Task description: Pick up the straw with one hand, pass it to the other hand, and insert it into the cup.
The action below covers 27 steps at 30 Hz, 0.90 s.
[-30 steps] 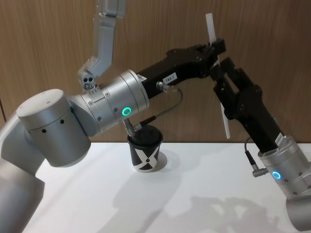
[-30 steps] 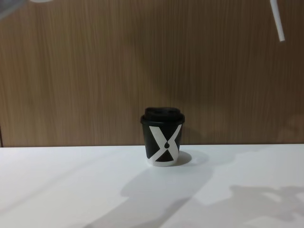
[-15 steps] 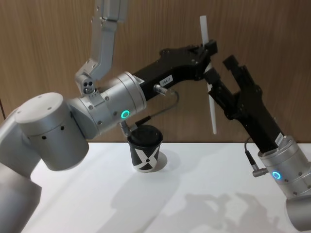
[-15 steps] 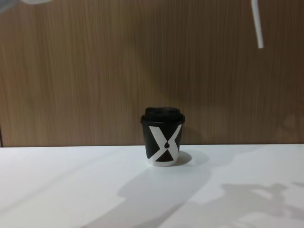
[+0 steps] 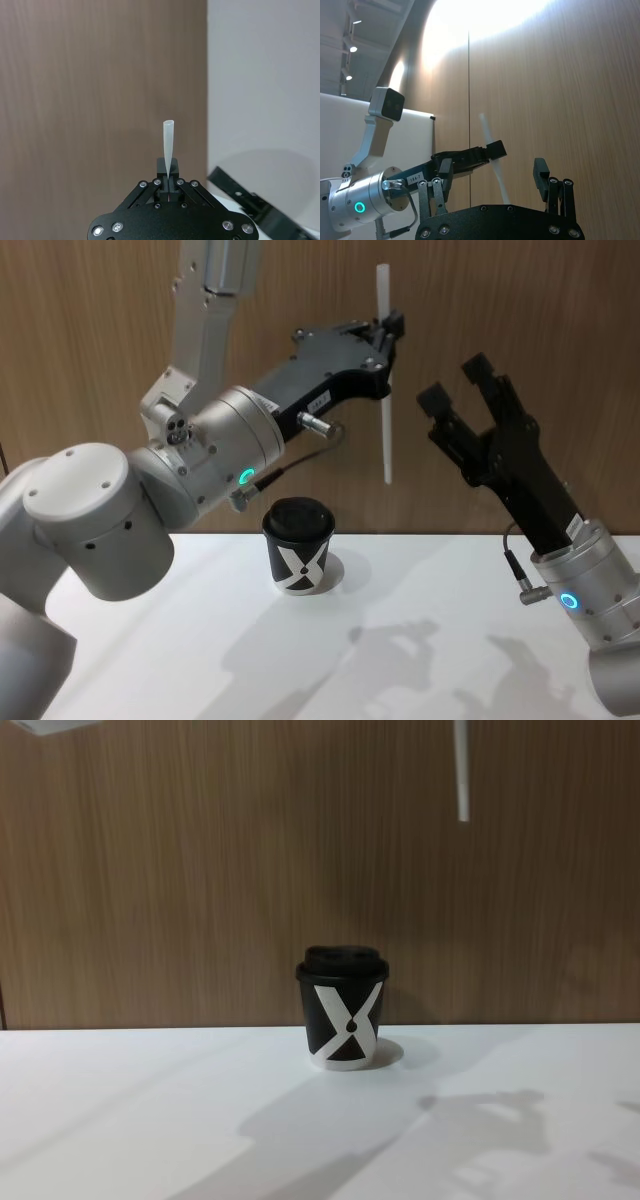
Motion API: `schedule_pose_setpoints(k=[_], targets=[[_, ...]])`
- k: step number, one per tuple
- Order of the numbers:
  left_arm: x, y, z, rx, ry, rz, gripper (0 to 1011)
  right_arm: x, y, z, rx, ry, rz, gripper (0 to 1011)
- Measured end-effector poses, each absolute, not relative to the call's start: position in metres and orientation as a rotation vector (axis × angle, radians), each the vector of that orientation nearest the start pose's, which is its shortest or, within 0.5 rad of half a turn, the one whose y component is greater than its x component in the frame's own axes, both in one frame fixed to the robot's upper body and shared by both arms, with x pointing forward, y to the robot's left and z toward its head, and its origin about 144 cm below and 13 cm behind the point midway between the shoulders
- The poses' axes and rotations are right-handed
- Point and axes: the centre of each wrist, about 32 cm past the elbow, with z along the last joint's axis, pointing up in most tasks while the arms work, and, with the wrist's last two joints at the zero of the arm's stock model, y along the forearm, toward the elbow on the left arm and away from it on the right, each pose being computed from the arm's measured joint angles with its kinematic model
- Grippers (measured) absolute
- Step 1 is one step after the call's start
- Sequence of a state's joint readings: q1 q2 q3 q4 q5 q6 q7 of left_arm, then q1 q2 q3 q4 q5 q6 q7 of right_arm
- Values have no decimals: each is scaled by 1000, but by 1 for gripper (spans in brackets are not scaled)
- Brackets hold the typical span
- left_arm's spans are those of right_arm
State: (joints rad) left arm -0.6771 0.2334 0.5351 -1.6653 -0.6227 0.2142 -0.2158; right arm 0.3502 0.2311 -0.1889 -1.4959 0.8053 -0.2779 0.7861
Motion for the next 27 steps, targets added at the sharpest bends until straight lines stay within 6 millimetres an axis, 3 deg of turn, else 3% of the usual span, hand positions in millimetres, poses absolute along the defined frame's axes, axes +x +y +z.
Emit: schedule_pose_setpoints(k=[13, 27], targets=[[536, 128, 1391, -244, -250, 831, 5, 545, -243, 1245, 704, -203, -600, 1001], [536, 126, 1393, -155, -170, 892, 5, 545, -243, 1245, 704, -203, -600, 1001]])
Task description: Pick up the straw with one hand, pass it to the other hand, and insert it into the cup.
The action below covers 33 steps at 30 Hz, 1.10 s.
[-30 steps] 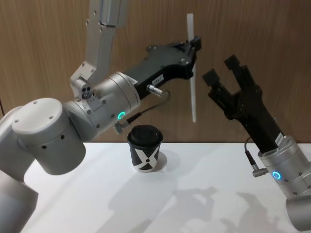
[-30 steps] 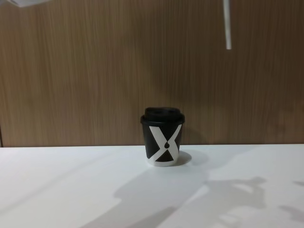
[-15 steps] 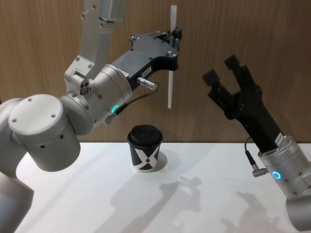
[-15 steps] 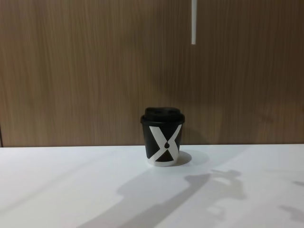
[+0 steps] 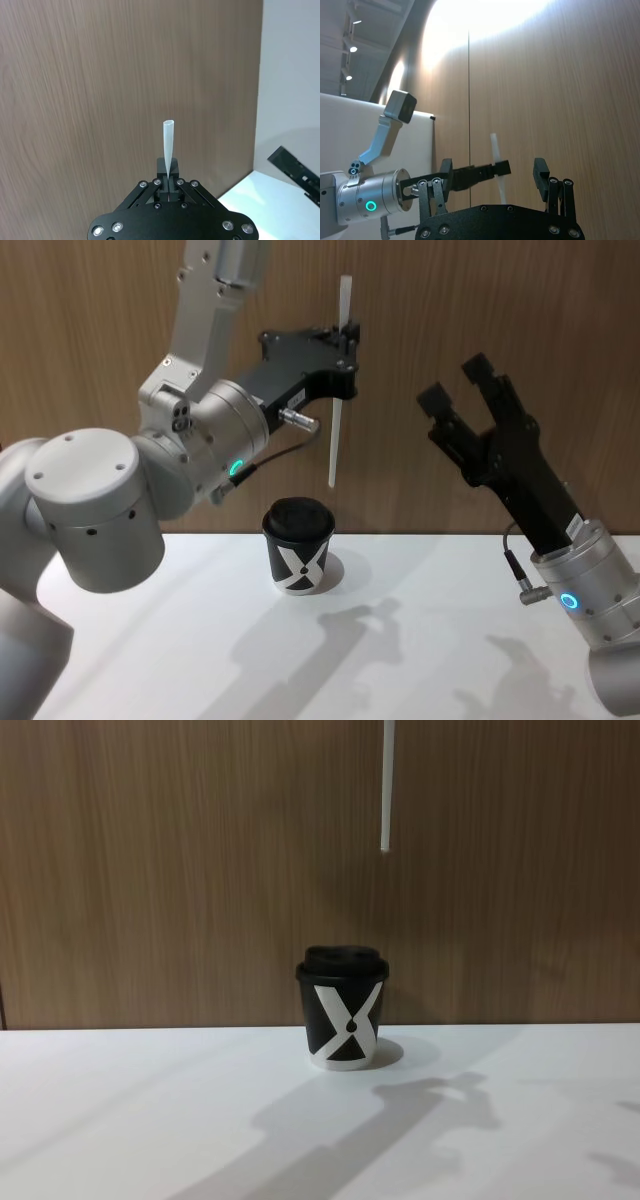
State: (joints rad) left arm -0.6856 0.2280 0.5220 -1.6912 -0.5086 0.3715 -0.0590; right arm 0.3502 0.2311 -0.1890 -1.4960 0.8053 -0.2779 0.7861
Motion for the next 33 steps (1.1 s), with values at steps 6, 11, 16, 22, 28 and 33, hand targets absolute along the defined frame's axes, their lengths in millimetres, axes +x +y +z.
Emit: schedule_pose_setpoints(k=[6, 11, 16, 22, 28, 33], targets=[[541, 124, 1387, -137, -133, 896, 5, 545, -243, 1245, 704, -203, -600, 1001], [546, 122, 1380, -127, -113, 901, 5, 545, -243, 1245, 704, -203, -600, 1001], [551, 118, 1373, -126, -113, 911, 5, 545, -243, 1245, 704, -203, -600, 1001], [556, 116, 1364, -124, -124, 932, 5, 545, -243, 1245, 704, -203, -600, 1001], [561, 117, 1355, -124, -136, 959, 5, 545, -243, 1245, 704, -203, -600, 1001], [565, 118, 1350, -124, -144, 977, 5, 545, -243, 1245, 704, -203, -600, 1001]])
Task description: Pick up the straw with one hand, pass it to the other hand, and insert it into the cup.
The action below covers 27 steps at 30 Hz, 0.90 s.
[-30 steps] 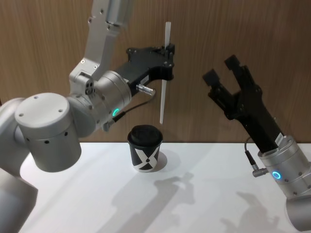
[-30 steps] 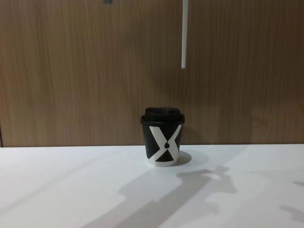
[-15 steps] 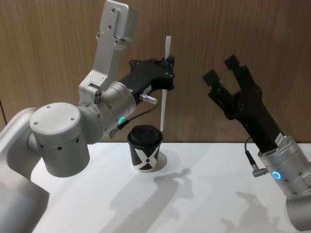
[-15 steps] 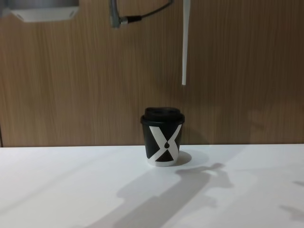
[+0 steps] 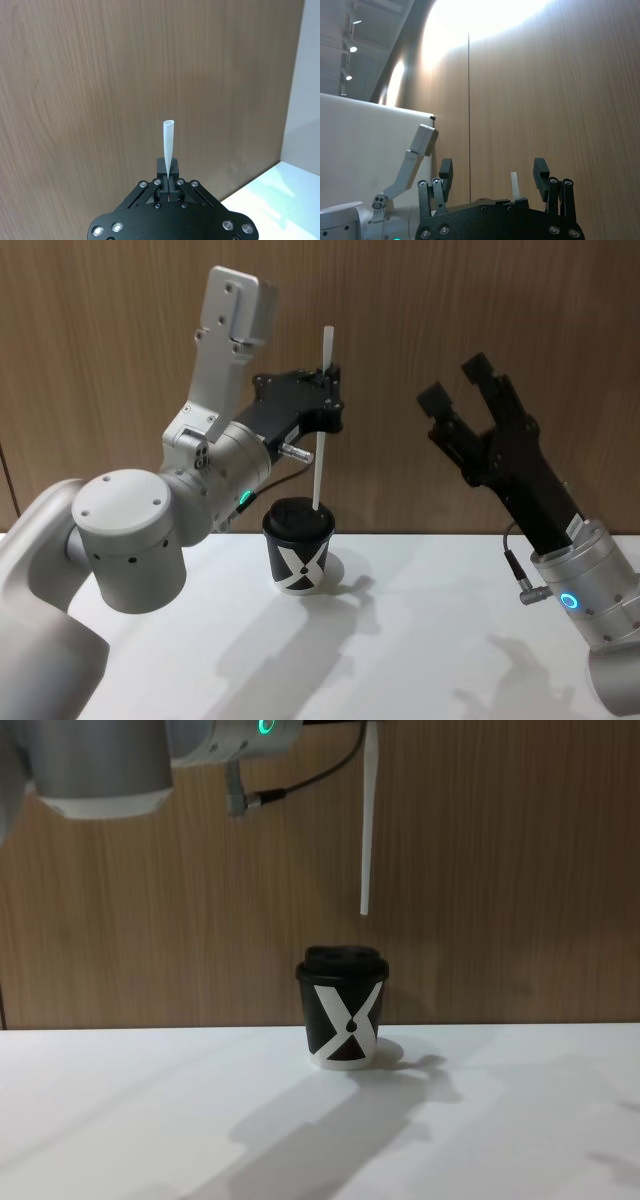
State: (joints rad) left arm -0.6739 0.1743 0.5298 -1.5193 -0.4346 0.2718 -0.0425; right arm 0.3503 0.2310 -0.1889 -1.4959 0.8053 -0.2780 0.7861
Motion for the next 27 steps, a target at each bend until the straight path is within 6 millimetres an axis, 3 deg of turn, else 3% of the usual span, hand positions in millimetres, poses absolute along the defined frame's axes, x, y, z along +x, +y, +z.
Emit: schedule_pose_setpoints(k=[27], targets=[[594, 113, 1335, -109, -184, 1004, 5, 545, -243, 1245, 704, -203, -600, 1001]])
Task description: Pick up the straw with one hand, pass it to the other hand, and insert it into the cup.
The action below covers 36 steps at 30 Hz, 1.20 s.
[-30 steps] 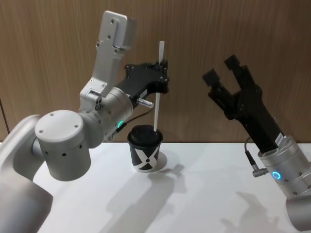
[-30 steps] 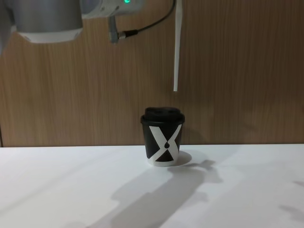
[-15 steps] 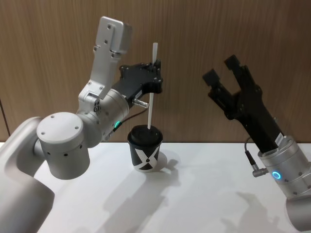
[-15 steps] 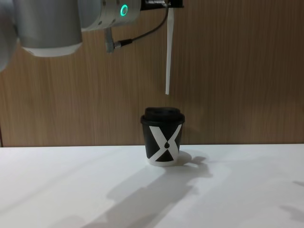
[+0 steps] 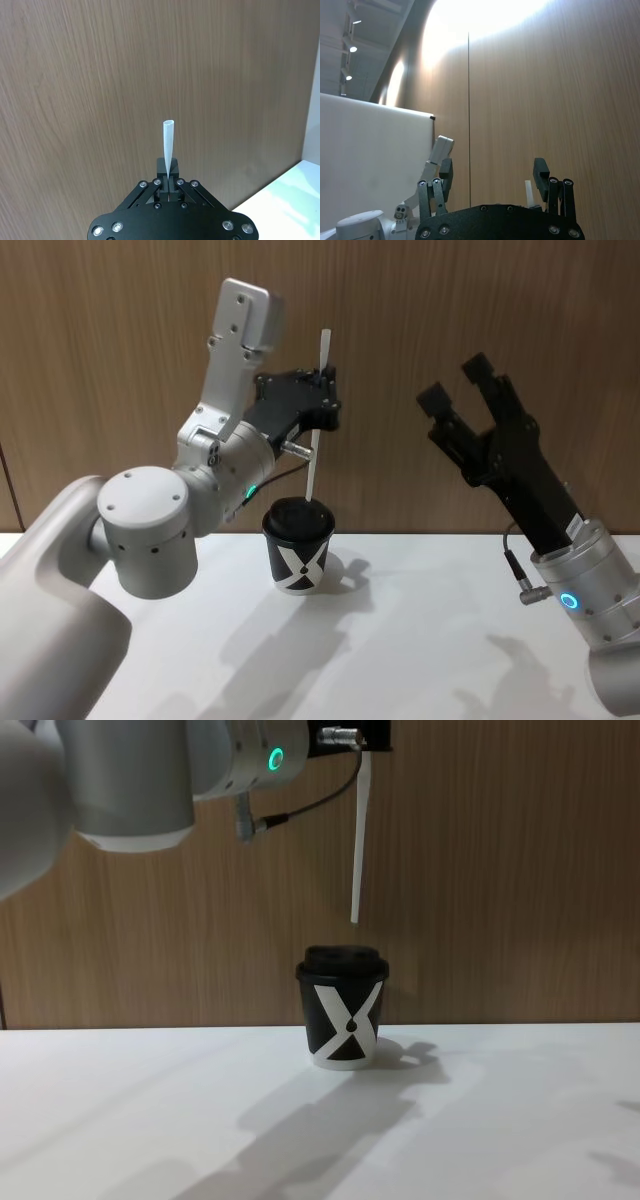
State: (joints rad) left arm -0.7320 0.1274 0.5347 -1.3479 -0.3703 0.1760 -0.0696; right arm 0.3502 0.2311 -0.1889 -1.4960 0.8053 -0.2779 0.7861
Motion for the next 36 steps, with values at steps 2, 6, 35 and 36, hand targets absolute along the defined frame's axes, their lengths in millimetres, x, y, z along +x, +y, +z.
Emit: schedule_pose_setpoints(k=[2, 6, 35, 36], targets=[[596, 112, 1334, -107, -185, 1004, 5, 545, -243, 1245, 704, -203, -600, 1001], [599, 109, 1332, -100, -182, 1006, 5, 545, -243, 1245, 704, -203, -600, 1001], [617, 99, 1316, -71, -150, 1002, 4, 545, -243, 1245, 704, -203, -600, 1001], [618, 99, 1315, -70, -148, 1002, 5, 545, -243, 1245, 704, -203, -600, 1001]])
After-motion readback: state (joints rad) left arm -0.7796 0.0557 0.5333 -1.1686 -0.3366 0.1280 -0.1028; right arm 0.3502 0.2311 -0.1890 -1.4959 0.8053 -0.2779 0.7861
